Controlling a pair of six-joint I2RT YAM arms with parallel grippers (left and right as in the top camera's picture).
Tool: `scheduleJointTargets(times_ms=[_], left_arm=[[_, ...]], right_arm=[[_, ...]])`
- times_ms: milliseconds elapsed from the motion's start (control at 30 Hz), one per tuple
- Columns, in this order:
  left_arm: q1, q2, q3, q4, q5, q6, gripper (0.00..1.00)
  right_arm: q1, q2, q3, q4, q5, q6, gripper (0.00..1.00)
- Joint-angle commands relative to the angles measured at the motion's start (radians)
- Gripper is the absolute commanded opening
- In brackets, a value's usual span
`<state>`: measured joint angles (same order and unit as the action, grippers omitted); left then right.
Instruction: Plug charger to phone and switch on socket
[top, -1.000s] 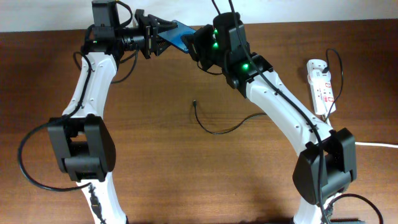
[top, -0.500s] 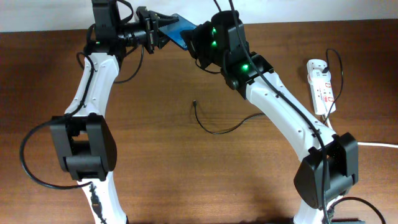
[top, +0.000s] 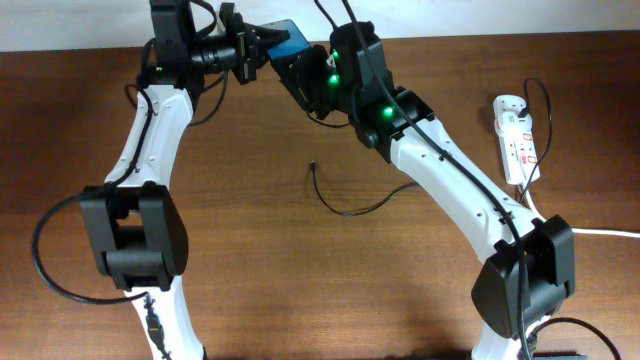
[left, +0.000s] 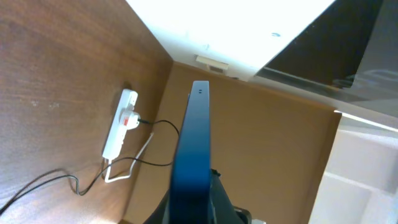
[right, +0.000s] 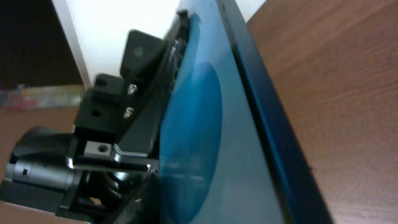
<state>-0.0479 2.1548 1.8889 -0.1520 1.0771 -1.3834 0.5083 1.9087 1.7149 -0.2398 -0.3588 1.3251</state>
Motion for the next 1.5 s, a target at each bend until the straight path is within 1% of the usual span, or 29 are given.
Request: scheduleJointTargets(times_ms=[0,67,100,200,233,333,400,433,533,633,667,733,833,1000,1067,1100,1133,1200,1333,1467], left_arm=[[-0.021,-0.009,0.023,-0.01,-0.026,0.265,0.0],[-0.021,-0.009,0.023,-0.01,-0.027,0.334,0.0],[-0.021,-0.009,0.023,-0.014,-0.026,0.351,0.0],[-0.015,-0.009,0.023,-0.026,-0.018,0.437,0.0],[-0.012,-0.009,0.023,-0.037,-0.007,0.476,0.0],[0.009,-0.009,0.023,-0.156,-0.001,0.632,0.0],[0.034,-0.009,0.023,-0.244,-0.003,0.729,0.0],[0.047,-0.009,0.023,-0.274,-0.003,0.744,0.0],[0.075,-0.009,0.023,-0.304,0.004,0.745,0.0],[0.092,-0.009,0.023,-0.362,0.003,0.745,0.0],[0.1,-0.009,0.023,-0.388,0.003,0.745,0.0],[0.118,-0.009,0.023,-0.419,0.007,0.746,0.0],[0.143,-0.001,0.023,-0.461,0.016,0.754,0.0],[0.164,0.068,0.023,-0.471,0.122,0.772,0.0],[0.163,0.101,0.023,-0.471,0.172,0.772,0.0],[0.163,0.119,0.023,-0.471,0.209,0.772,0.0],[0.163,0.126,0.023,-0.471,0.221,0.773,0.0],[0.163,0.13,0.023,-0.471,0.223,0.792,0.0],[0.169,0.13,0.023,-0.471,0.232,0.795,0.0],[0.169,0.13,0.023,-0.471,0.232,0.795,0.0]], right_arm=[[0.018,-0.005,-0.011,-0.079,-0.102,-0.239,0.34],[0.008,-0.005,-0.011,-0.08,-0.102,-0.34,0.38],[0.0,-0.005,-0.011,-0.085,-0.105,-0.388,0.38],[-0.028,-0.005,-0.011,-0.141,-0.114,-0.523,0.46],[-0.041,-0.005,-0.011,-0.163,-0.126,-0.575,0.47],[-0.088,-0.013,-0.011,-0.232,-0.166,-0.732,0.52],[-0.117,-0.033,-0.011,-0.281,-0.165,-0.814,0.52],[-0.131,-0.05,-0.01,-0.307,-0.165,-0.861,0.52],[-0.162,-0.084,-0.007,-0.388,-0.151,-0.939,0.55],[-0.168,-0.079,-0.007,-0.505,-0.066,-1.012,0.54],[-0.167,-0.071,-0.008,-0.55,-0.02,-1.041,0.5],[-0.167,-0.048,-0.01,-0.611,0.004,-1.084,0.45],[-0.158,0.024,-0.01,-0.662,0.002,-1.099,0.38],[-0.128,0.107,-0.01,-0.669,-0.022,-1.1,0.36],[-0.121,0.126,-0.01,-0.664,-0.022,-1.074,0.35],[-0.121,0.144,-0.01,-0.655,-0.023,-1.054,0.32],[-0.121,0.163,-0.01,-0.648,-0.026,-1.032,0.32],[-0.121,0.206,-0.01,-0.635,-0.043,-0.997,0.3],[-0.121,0.276,-0.01,-0.601,-0.105,-0.987,0.3],[-0.121,0.312,-0.01,-0.575,-0.124,-0.967,0.29]])
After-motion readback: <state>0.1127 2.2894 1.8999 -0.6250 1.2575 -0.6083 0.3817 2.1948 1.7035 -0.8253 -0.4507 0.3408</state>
